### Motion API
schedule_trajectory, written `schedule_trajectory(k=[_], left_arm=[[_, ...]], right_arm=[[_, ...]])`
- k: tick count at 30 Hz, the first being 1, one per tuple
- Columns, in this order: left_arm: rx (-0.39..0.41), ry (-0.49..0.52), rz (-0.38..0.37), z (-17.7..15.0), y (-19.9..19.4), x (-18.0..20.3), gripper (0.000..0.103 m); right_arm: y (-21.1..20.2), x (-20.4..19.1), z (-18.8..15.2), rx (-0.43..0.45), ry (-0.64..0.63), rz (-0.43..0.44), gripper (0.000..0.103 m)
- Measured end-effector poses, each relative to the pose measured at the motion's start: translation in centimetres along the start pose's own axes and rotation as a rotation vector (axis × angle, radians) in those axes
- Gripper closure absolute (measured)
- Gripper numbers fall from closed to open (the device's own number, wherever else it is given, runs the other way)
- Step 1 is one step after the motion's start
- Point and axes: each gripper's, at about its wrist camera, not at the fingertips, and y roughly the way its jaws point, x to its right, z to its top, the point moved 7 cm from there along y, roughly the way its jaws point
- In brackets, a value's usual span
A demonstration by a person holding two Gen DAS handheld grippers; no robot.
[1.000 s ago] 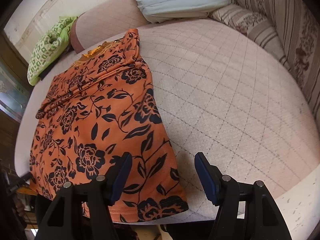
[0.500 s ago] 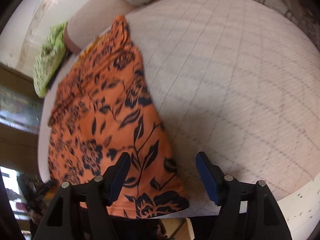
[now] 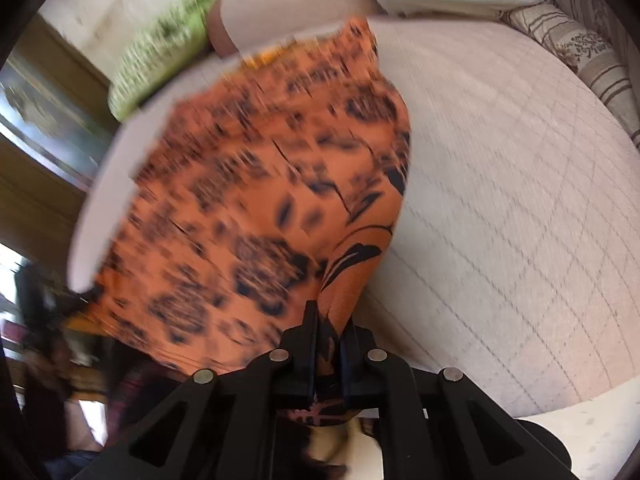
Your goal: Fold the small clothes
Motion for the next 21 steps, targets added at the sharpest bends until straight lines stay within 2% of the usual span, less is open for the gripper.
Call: schedule_trajectory(k=[6, 10, 12, 16, 21], left_arm=[[0.073, -0.024, -0.067, 5.7, -2.7, -1.1, 0.097], [0.109, -0.040, -0.085, 10.3, -3.1, -2.4, 0.097], [0.128, -0.050, -0.091, 13.7, -2.8, -3.1, 0.097], [0.136, -0.070, -0.050, 20.0, -0.5, -5.2, 0.097], [0.105, -0.158, 0.038, 26.8, 5.6, -10.0, 0.097]], right_arm=[[-5.2, -1.0, 6.4, 0.154, 0.126, 0.242, 0.095], [-6.5, -1.7, 11.6, 0.233, 0.178, 0.327, 0.095], [-6.4, -2.0, 14.8, 0.263, 0.192, 0.345, 0.095], [-4.6, -1.7, 21.8, 0.306, 0.230, 0.356, 0.095], [0.4, 0.7, 30.1, 0.313, 0.335, 0.344, 0.095]])
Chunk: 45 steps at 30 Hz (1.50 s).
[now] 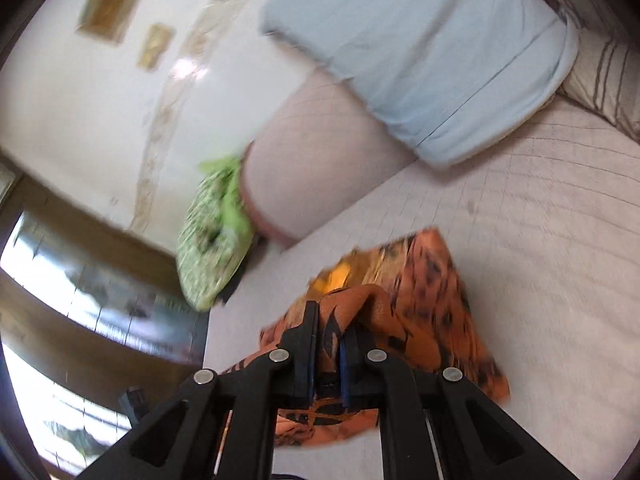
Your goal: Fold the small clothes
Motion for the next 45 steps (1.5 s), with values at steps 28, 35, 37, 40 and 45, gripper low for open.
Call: schedule_trajectory(k=[28, 35, 37, 40, 45], left_arm=[[-0.168, 0.143, 0.119, -4.6, 12.3, 3.4, 0.039], [-0.034, -0.038, 0.171, 6.1, 15.3, 1.0, 0.039], [-0.005, -0.075, 0.185, 6.4, 14.2, 0.3, 0.039], [-0.020, 0.026, 0.175, 3.9, 12.9, 1.7, 0.039], [-0.097, 0.288, 0.320, -0.3, 15.2, 4.5, 0.039]], right_arm=[[21.2, -1.0, -11.1, -0.362, -0.600, -0.302, 0.072], [22.9, -3.5, 0.8, -0.059, -0.405, -0.212, 0.071], [20.1, -3.2, 2.5, 0.013, -0.382, -0.193, 0.071], [16.8, -1.9, 1.8, 0.006, -0.461, -0.223, 0.071], [14.6, 2.2, -1.8, -0.095, -0.500, -0.306, 0.071]])
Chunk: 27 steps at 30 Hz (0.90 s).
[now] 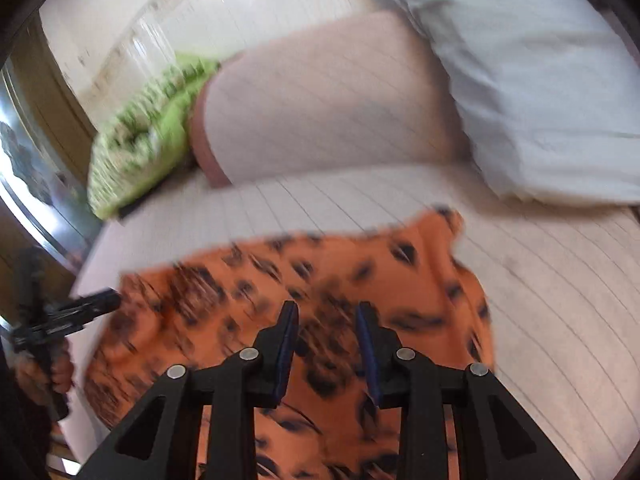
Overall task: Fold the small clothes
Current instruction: 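Lay the lifted hem over the collar and open both grippers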
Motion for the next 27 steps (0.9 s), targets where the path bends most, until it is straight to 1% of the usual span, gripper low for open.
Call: schedule_trajectory(k=[2, 3, 4, 5, 6, 7, 8, 9, 10, 11, 12, 13, 14, 15, 17, 18, 19, 20, 21, 22, 23, 24, 25, 26, 27], left_arm=[[-0.029, 0.011, 0.117, -0.3, 1.9, -1.3, 0.039], [-0.020, 0.001, 0.156, -0.1, 2.4, -2.3, 0.036], [-0.018, -0.026, 0.176, 0.0, 2.6, -3.5, 0.036], [-0.021, -0.070, 0.185, 0.3, 2.8, -4.8, 0.034], [-0.018, -0.106, 0.202, 0.6, 2.9, -6.1, 0.034], [-0.011, -0.124, 0.275, 1.1, 2.8, -7.6, 0.034], [-0.009, -0.136, 0.342, 1.4, 2.8, -9.0, 0.036], [-0.010, -0.156, 0.367, 1.8, 2.5, -10.0, 0.036], [-0.007, -0.197, 0.360, 2.0, 1.9, -10.6, 0.036], [0.011, -0.229, 0.338, 2.3, 0.9, -10.9, 0.036], [0.063, -0.247, 0.299, 2.7, -0.6, -10.4, 0.036], [0.096, -0.239, 0.287, 3.0, -1.7, -9.7, 0.036], [0.123, -0.222, 0.275, 3.3, -2.5, -8.6, 0.036], [0.138, -0.191, 0.225, 3.7, -3.0, -6.5, 0.036], [0.121, -0.138, 0.130, 4.0, -2.7, -2.9, 0.036], [0.106, -0.102, 0.088, 4.1, -2.3, -0.5, 0.036], [0.096, -0.070, 0.062, 4.2, -1.9, 1.5, 0.036], [0.088, -0.037, 0.055, 4.4, -1.2, 3.2, 0.036], [0.078, 0.006, 0.077, 4.2, -0.5, 5.0, 0.036], [0.060, 0.048, 0.144, 4.3, 1.2, 6.2, 0.036], [0.051, 0.069, 0.206, 4.1, 2.1, 6.4, 0.036], [0.024, 0.076, 0.285, 4.3, 4.0, 5.7, 0.033], [-0.005, 0.055, 0.304, 4.4, 5.4, 4.6, 0.032], [-0.015, 0.003, 0.296, 4.8, 6.3, 3.3, 0.016], [0.007, -0.084, 0.297, 5.5, 6.4, 1.8, 0.011]], right_arm=[[0.9, 0.8, -1.3, -0.031, 0.011, -0.001, 0.071], [1.6, 1.2, -1.6, -0.048, 0.016, -0.025, 0.071], [2.4, 2.4, -1.9, -0.058, 0.013, -0.093, 0.074], [2.9, 3.3, -2.2, -0.057, 0.010, -0.131, 0.079], [3.0, 4.3, -2.4, -0.045, 0.013, -0.138, 0.089], [2.8, 5.2, -2.4, -0.021, 0.024, -0.154, 0.100], [2.2, 6.3, -2.4, -0.005, 0.061, -0.167, 0.100], [1.4, 7.1, -2.3, 0.008, 0.112, -0.168, 0.100], [0.7, 7.5, -2.4, 0.015, 0.139, -0.174, 0.100], [0.2, 7.3, -2.3, 0.025, 0.150, -0.188, 0.099], [-0.7, 6.9, -2.2, 0.045, 0.139, -0.196, 0.098], [-1.8, 6.0, -2.2, 0.071, 0.116, -0.190, 0.098], [-2.7, 5.2, -2.3, 0.092, 0.095, -0.174, 0.095], [-3.4, 4.6, -2.3, 0.101, 0.080, -0.160, 0.095], [-3.4, 3.3, -2.1, 0.092, 0.057, -0.129, 0.095], [-2.6, 2.5, -1.7, 0.082, 0.044, -0.119, 0.095], [-2.2, 2.1, -1.5, 0.080, 0.033, -0.119, 0.095], [-1.3, 1.2, -1.1, 0.077, 0.022, -0.115, 0.095], [-0.2, 0.5, -0.7, 0.060, 0.017, -0.102, 0.095], [1.0, 0.4, -0.4, 0.037, 0.022, -0.105, 0.095], [2.1, 0.9, -0.3, 0.017, 0.032, -0.129, 0.095], [3.3, 2.0, -0.1, -0.002, 0.047, -0.172, 0.095], [3.8, 2.8, -0.1, -0.010, 0.058, -0.200, 0.095], [4.6, 4.4, -0.3, -0.027, 0.078, -0.241, 0.099], [5.0, 5.5, -0.5, -0.028, 0.112, -0.214, 0.101]])
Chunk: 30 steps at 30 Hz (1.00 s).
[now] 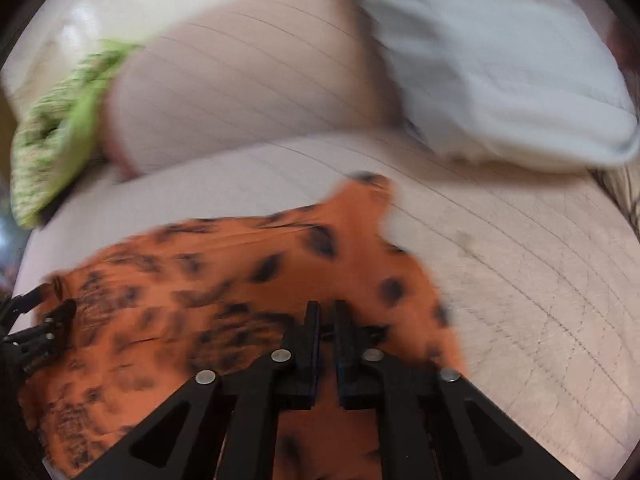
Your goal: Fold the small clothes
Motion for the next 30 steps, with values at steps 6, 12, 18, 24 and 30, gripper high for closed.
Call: schedule_trajectory(k=[6, 12, 18, 24, 30], left_arm=[[0.046, -0.162, -0.097, 0.4, -3.3, -2.1, 0.013], [0.051, -0.108, -0.100, -6.6, -8.9, -4.1, 0.013], [-0.153, -0.167, -0.032, -12.1, -5.7, -5.8, 0.010], [-0.044, -0.122, -0.054, -10.2, -14.2, -4.9, 0.010], [0.110, -0.171, -0.266, -13.4, -25.6, -2.1, 0.007]], right_arm=[[-5.6, 0.9, -1.3, 0.113, 0.081, 0.097, 0.094], [-10.2, -1.8, -7.5, 0.068, -0.014, 0.143, 0.094], [-8.0, -0.2, -11.9, -0.068, 0.051, 0.051, 0.094], [-17.3, -0.2, -12.6, 0.005, 0.044, 0.075, 0.095], [-27.2, 0.5, -14.4, 0.236, 0.064, 0.132, 0.087]])
